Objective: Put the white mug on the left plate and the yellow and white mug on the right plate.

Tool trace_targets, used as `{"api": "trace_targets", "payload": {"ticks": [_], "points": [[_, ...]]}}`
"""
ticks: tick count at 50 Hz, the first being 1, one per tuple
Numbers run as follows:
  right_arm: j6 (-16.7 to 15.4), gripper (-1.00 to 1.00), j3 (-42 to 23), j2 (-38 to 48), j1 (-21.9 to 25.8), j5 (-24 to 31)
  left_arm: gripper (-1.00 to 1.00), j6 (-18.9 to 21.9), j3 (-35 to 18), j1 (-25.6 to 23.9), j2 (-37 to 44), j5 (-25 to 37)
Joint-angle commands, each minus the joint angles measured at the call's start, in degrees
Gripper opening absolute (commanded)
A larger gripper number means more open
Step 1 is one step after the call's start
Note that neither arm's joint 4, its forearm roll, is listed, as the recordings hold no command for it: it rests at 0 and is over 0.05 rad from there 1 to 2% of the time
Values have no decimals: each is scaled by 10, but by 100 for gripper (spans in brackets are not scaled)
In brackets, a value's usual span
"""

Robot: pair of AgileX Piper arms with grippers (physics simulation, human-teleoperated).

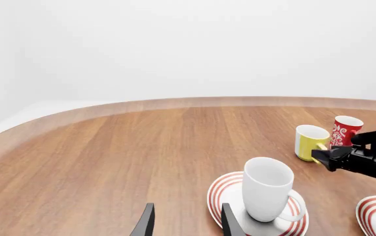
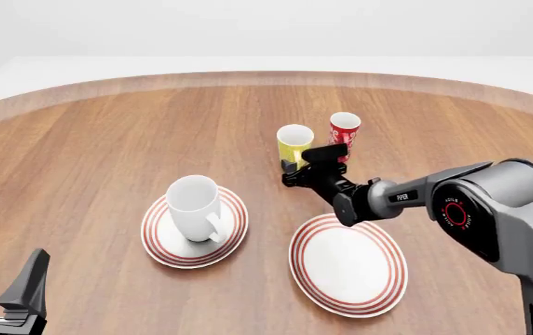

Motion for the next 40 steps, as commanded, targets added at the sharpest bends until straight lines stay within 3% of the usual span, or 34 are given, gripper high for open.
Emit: {"api": "trace_targets", "payload": {"ticks": [1,9,10,40], "points": [[2,100,-9,13,2,5,100,0,0,0,0,0],[2,100,-12,17,4,8,100,0,0,0,0,0],[2,-100,-10,15,5,7,100,0,0,0,0,0],[-11,-100,73,-65,7,-40,100,0,0,0,0,0]]}}
